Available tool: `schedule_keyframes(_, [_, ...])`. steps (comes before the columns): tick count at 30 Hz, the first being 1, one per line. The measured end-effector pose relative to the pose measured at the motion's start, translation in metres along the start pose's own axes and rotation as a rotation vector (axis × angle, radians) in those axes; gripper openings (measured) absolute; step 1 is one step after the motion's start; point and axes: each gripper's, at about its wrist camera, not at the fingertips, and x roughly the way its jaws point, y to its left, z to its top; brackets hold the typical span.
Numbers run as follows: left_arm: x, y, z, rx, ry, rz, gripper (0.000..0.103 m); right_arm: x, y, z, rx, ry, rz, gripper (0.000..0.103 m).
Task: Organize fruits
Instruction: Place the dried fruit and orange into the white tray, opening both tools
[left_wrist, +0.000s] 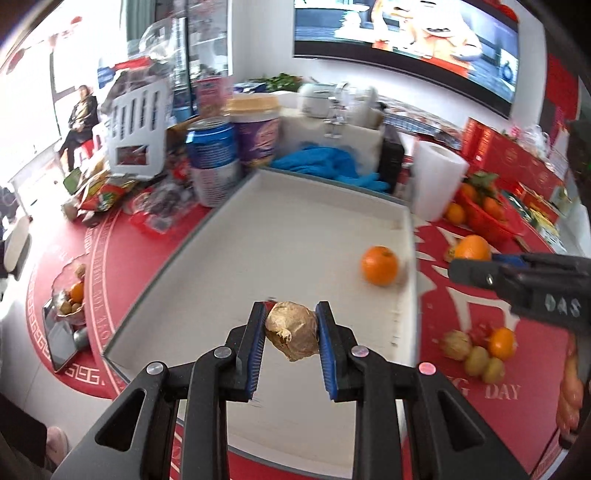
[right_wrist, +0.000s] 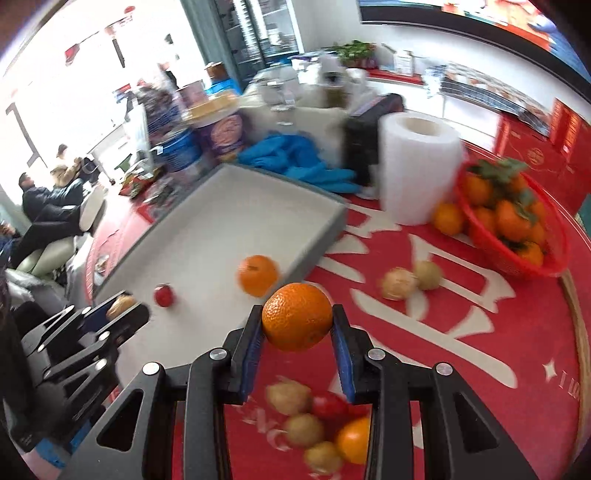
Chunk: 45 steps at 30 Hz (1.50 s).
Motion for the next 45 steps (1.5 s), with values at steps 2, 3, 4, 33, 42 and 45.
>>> schedule_keyframes(2, [0.004, 0.006, 0.0, -0.015, 0.008, 0.014, 0.03, 0.006, 0.014, 0.003, -0.025, 0.007, 0.015, 0.037])
schedule_keyframes(3, [0.007, 0.01, 0.0, -0.024, 0.013, 0.021, 0.03, 0.009, 0.022, 0.004, -0.038, 0.011, 0.025, 0.037])
schedule_keyframes(4, [0.01, 0.013, 0.0, -0.03, 0.021, 0.029, 0.03, 0.012, 0.028, 0.004, -0.048, 0.016, 0.034, 0.037])
schedule_keyframes(33, [0.02, 0.026, -0.002, -0.068, 0.027, 0.069, 0.081, 0.018, 0.055, 0.005, -0.116, 0.002, 0.029, 0.103])
schedule_keyframes(42, [-0.001, 0.002, 0.007, -0.014, 0.005, -0.003, 0.081, -0.006, -0.032, -0.001, 0.09, -0.019, -0.109, 0.103])
schedule_keyframes(45, [-0.005, -0.013, 0.009, 0.022, 0.006, -0.044, 0.081, -0.006, -0.078, -0.008, 0.22, 0.006, -0.171, 0.103])
